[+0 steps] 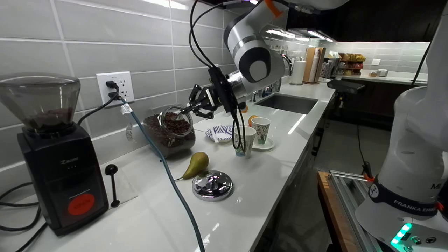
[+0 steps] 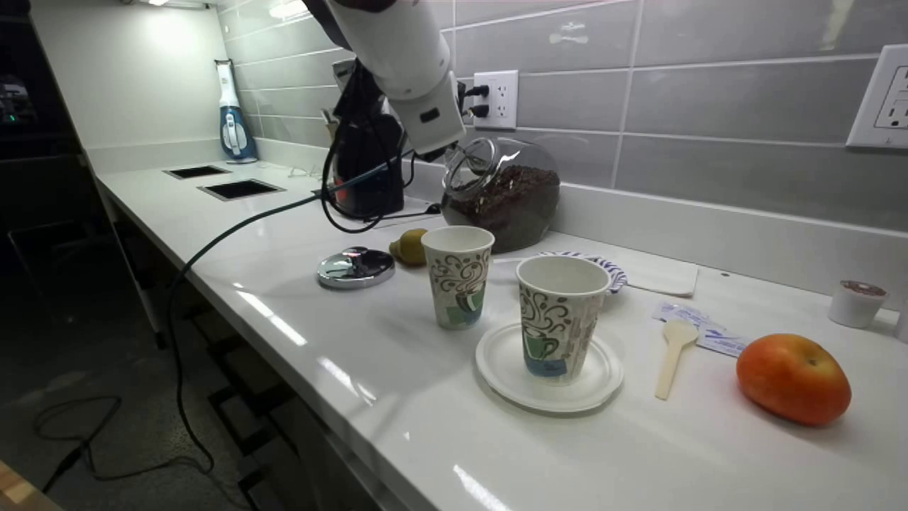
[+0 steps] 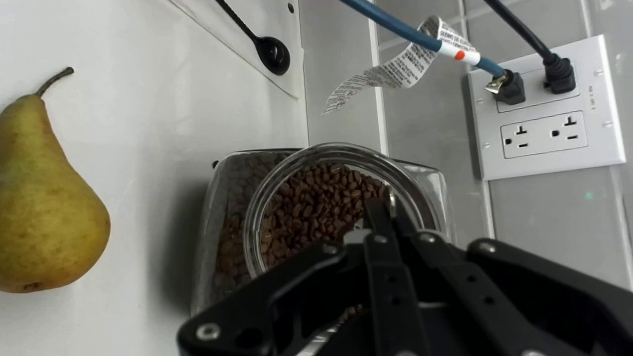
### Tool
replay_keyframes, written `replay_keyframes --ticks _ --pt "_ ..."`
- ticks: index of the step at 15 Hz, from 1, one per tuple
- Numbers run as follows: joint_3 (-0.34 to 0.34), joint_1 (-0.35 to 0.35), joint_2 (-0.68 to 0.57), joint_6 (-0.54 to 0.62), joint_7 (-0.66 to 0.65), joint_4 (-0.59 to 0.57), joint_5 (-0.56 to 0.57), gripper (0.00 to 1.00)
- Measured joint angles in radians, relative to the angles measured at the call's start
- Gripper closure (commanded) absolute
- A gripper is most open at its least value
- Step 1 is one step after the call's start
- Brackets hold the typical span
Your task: Lift and drop the spoon in the container
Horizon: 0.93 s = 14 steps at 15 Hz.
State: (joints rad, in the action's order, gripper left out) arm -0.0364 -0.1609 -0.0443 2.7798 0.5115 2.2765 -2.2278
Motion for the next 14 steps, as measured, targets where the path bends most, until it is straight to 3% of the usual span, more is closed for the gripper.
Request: replay_keyframes --ticks 8,14 --pt "-0.003 0.002 0.0 0.009 0.093 0.0 -0.061 0.99" --pt "-0.028 0.026 -0.03 0.137 0.125 -0.022 -0.046 0.99"
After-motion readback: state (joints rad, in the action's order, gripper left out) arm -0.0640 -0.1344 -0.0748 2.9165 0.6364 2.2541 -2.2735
